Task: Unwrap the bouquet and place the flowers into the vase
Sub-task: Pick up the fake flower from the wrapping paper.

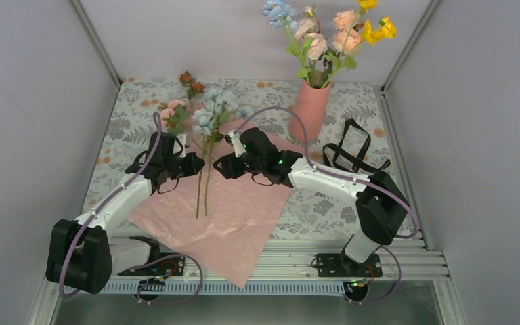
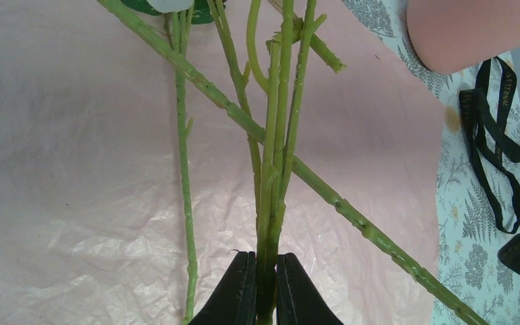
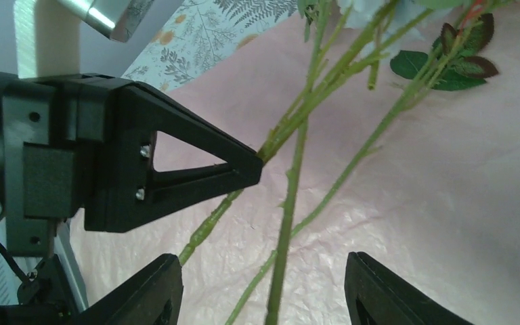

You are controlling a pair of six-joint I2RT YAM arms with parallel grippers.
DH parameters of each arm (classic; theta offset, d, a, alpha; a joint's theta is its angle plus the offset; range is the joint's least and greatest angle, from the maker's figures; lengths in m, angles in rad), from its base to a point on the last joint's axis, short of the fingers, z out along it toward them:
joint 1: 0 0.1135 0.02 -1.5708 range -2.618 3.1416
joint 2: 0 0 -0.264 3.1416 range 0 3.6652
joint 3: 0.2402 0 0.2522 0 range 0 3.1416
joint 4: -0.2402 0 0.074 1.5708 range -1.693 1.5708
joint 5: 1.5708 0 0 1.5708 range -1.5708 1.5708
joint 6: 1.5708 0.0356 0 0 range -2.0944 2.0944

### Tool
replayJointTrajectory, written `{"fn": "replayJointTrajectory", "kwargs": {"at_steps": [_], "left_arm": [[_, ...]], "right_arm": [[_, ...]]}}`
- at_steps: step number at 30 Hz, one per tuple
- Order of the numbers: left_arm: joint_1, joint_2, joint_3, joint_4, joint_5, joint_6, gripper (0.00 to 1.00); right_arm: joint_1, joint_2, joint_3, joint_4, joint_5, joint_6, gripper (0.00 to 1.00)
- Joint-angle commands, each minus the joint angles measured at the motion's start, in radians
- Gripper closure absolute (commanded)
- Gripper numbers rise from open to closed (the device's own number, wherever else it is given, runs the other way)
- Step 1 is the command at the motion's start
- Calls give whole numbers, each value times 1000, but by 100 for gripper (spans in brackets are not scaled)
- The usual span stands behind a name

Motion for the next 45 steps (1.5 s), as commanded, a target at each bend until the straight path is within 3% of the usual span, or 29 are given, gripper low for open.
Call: {"fn": "replayJointTrajectory", "kwargs": {"at_steps": [1,15,24,29,45], "left_arm": [[0,-25,13,15,23,16,98],[0,-39,20,6,33,12,98],[-1,-63,27,-21,34,15,98],[-1,-80,31,-59,35,19,98],[-1,-156,39,-194,120,61,98]], "right_arm": [[35,53,58,-53,37,1,38],[65,90,91,-145,143,-13,51],[66,70,85,-157,234,-19,84],[66,50,85,-144,284,-35,96],[39,37,85,-93,396,-67,96]]}}
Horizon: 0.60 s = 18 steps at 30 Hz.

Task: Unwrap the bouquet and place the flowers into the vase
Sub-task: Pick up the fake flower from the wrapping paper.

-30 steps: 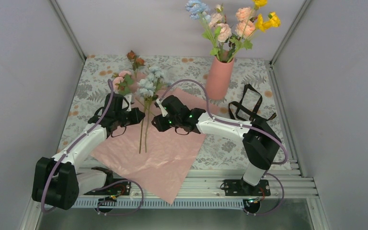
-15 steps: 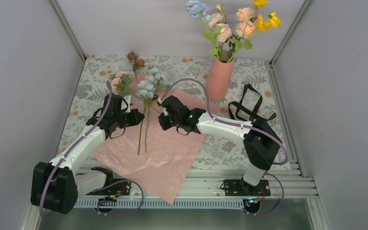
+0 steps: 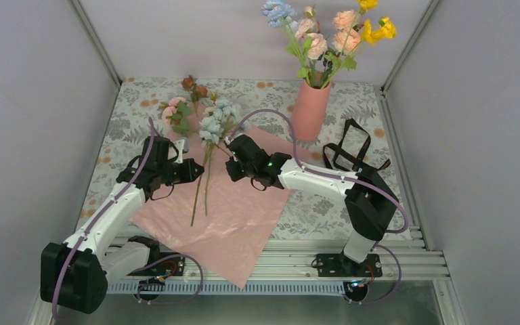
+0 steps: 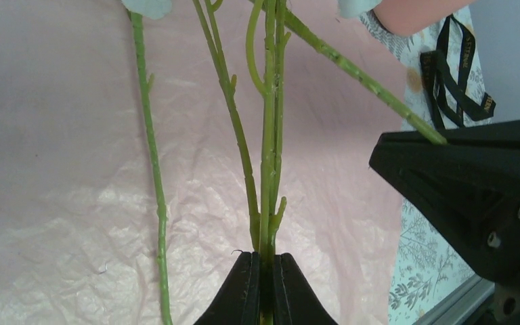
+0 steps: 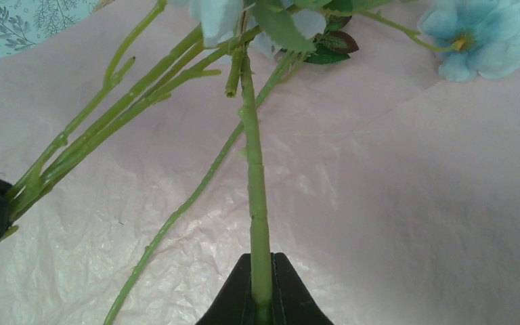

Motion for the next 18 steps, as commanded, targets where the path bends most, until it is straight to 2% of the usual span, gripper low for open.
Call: {"fn": "replayJointTrajectory", "kwargs": {"at_steps": [1,18], "left_arm": [[-1,-23,43,-53,40,22,98],[0,-107,172,-94,34,-116,98]], "right_arm": [[-14,-39,25,55,56,-10,96],[-29,-34,-166,198,38,19,96]]}}
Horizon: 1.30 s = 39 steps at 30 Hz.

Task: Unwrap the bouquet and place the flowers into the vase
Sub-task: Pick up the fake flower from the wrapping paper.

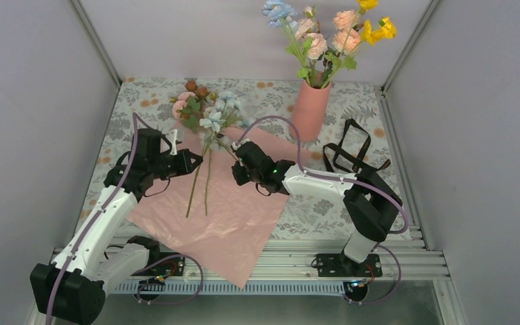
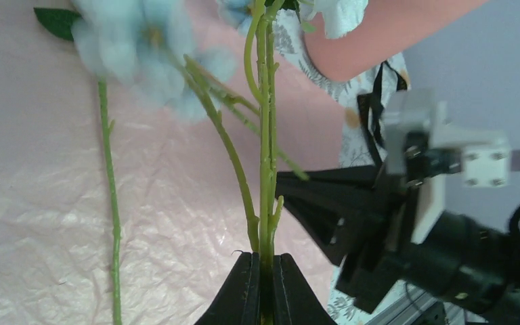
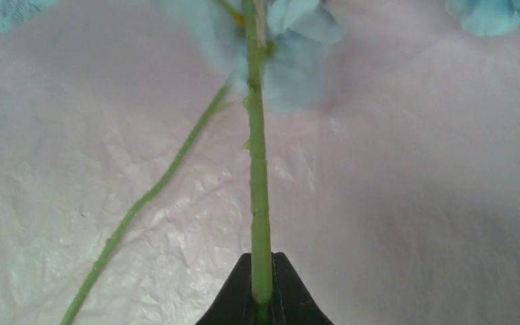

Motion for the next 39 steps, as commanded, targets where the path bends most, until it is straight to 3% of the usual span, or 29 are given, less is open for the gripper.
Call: {"fn": "replayJointTrajectory", "kwargs": {"at_steps": [1,12,18,22,29,34,39], "left_arm": [[2,-19,58,-3,5,-47,98],[1,-86,120,-29,-59,-64,98],[1,-133,109,35,-28,-25,98],[1,-153,102,74,-2,18,98],[1,-193,66,139,34,37,98],[1,-207,59,154,48,46,98],[1,-230,28,212,104,35,98]], "right_arm": [[-11,-8,-42,66,22,22,96],[-11,-21,-63,58,4,37,90],[-11,-110,-52,11,-20,66,72],[-11,-190,-22,-24,-68,86,50],[-11,-300,22,-35,-196,176,30],[-9,-340,60,-65,-189,254,21],[-7,-361,66,57,-293,320,22]]}}
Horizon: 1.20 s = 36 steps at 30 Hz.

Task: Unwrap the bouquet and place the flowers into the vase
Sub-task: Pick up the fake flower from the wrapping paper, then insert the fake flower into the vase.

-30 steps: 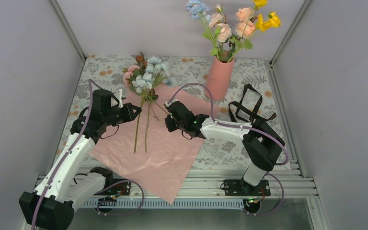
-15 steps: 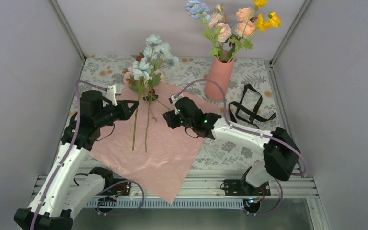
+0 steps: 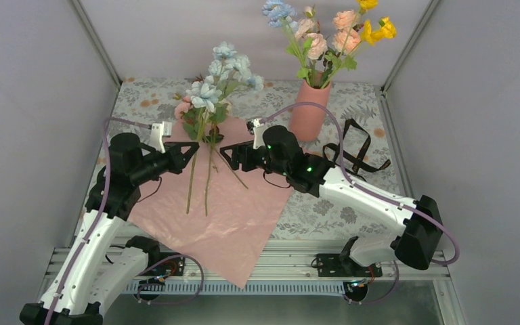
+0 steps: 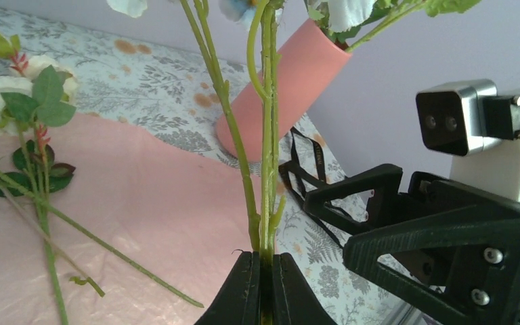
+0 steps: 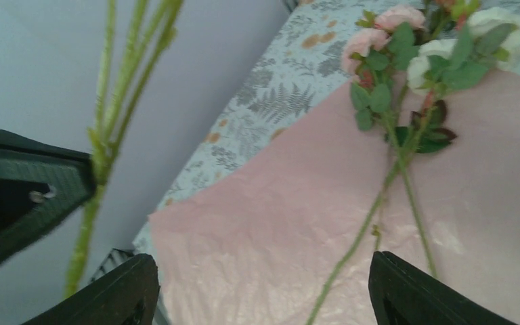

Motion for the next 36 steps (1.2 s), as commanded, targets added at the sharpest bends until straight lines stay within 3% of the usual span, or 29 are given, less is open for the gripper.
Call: {"fn": "replayJointTrajectory", "kwargs": {"at_steps": [1,7,19,24,31,36], "left_arm": [[1,-32,-23,81,64,9,98],[0,-56,-38,85,95,4,98],[1,-95,-44,99,146,12,98],[1,-104,-42,90,154,21,98],[0,-116,-24,86,185,27,98],[1,-135,-14,69,184,34,93]], "right_arm": [[0,-21,40,108,-104,97,23],[1,18,93,218,-157,182,33],[2,154,225,254,-236,259,47],[4,149,208,274,-222,267,62],[4,141,190,297,-256,230,95],[6,121,176,302,-262,176,96]]}}
